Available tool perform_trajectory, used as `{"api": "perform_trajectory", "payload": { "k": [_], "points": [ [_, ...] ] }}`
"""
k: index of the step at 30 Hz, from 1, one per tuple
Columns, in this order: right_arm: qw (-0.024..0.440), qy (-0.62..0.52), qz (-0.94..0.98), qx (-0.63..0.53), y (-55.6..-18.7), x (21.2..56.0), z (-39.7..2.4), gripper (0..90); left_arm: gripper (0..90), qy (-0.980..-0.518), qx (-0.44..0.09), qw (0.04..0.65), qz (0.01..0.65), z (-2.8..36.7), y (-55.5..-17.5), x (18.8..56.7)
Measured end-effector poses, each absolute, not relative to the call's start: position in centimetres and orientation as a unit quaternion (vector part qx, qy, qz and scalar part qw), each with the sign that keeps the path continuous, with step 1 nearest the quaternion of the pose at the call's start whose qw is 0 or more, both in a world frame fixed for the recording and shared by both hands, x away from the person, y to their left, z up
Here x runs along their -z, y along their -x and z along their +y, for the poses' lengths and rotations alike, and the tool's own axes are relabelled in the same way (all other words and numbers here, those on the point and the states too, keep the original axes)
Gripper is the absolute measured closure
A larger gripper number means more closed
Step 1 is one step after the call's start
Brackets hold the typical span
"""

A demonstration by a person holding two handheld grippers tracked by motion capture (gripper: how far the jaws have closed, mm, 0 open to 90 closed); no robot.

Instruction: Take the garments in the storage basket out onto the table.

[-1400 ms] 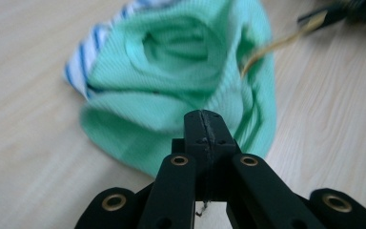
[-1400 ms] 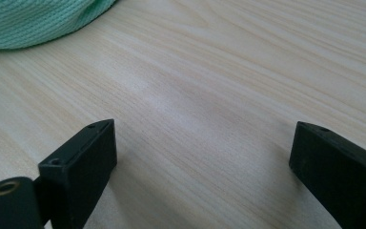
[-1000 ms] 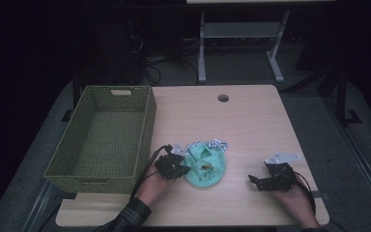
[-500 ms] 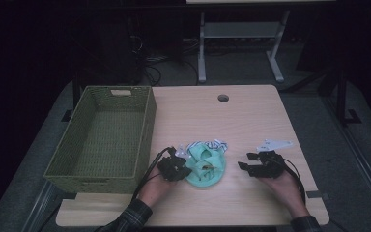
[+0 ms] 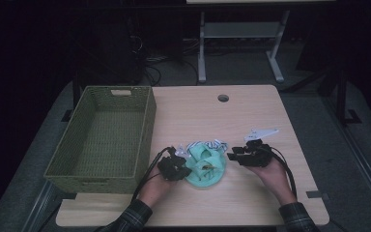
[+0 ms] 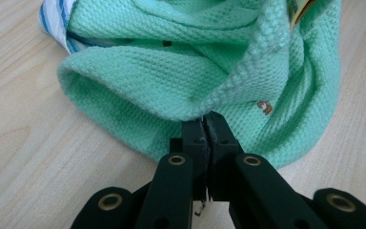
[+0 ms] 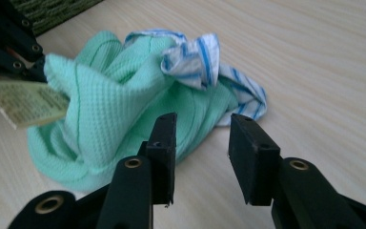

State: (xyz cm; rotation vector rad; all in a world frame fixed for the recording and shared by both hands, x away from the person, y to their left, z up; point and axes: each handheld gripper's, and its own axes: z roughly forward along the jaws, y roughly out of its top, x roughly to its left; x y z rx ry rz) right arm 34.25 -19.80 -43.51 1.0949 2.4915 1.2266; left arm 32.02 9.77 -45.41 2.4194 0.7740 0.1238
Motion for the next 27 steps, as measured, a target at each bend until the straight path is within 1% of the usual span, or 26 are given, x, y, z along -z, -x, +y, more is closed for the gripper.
{"api": "perform_trajectory", "payload": {
  "k": [8,14,20,21,27],
  "points": [
    [0.089,-0.364,0.832,-0.410,-36.0,43.4,-19.0,64.3,88.4,-0.910,-0.044,0.291,0.292,9.8,-32.1,45.4],
    [0.087,-0.365,0.837,-0.397,-37.6,43.8,-18.3,65.0,88.5,-0.910,-0.046,0.289,0.293,9.7,-32.1,45.3],
    [0.072,-0.371,0.843,-0.381,-39.2,44.5,-17.6,65.3,88.5,-0.908,-0.043,0.292,0.296,9.7,-32.1,45.4],
    [0.072,-0.369,0.845,-0.380,-39.4,44.7,-17.6,66.4,88.5,-0.908,-0.043,0.292,0.296,9.7,-32.1,45.4],
    [0.058,-0.373,0.843,-0.384,-39.7,45.5,-17.0,66.5,88.8,-0.907,-0.038,0.294,0.298,9.8,-32.2,45.4]
  ]
}}
